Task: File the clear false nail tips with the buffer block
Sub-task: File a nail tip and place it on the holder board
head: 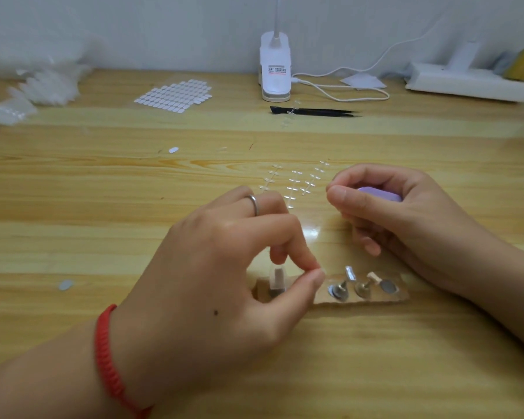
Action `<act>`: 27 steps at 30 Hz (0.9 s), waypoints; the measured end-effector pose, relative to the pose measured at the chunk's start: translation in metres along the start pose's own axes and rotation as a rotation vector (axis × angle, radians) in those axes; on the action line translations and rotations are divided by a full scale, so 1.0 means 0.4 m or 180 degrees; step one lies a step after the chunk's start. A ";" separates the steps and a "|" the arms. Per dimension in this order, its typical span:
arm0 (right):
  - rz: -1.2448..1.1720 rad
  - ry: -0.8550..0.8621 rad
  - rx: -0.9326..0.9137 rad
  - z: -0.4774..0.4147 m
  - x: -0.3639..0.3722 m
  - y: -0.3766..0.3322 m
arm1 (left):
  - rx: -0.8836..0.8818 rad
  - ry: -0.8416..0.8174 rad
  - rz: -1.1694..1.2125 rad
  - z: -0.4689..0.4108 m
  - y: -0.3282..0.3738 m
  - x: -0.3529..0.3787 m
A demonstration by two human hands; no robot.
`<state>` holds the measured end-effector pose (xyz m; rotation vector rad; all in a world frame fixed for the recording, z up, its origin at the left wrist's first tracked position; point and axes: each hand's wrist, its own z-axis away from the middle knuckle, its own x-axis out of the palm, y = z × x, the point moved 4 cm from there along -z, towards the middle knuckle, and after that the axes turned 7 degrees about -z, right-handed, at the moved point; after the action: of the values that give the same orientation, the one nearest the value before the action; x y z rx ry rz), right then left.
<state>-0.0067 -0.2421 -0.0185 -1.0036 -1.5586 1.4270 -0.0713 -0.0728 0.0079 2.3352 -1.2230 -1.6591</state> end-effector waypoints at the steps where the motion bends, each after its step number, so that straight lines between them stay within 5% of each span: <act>1: -0.0005 0.0003 -0.0004 0.000 0.000 0.000 | 0.0024 -0.0018 0.0016 0.000 -0.003 0.000; 27: 0.0034 -0.0017 -0.0005 0.000 -0.007 0.006 | -0.0159 -0.0338 -0.0168 -0.006 0.008 0.013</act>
<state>-0.0055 -0.2443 -0.0211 -1.0114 -1.5604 1.4372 -0.0707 -0.0792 0.0061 2.2969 -1.1313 -1.8300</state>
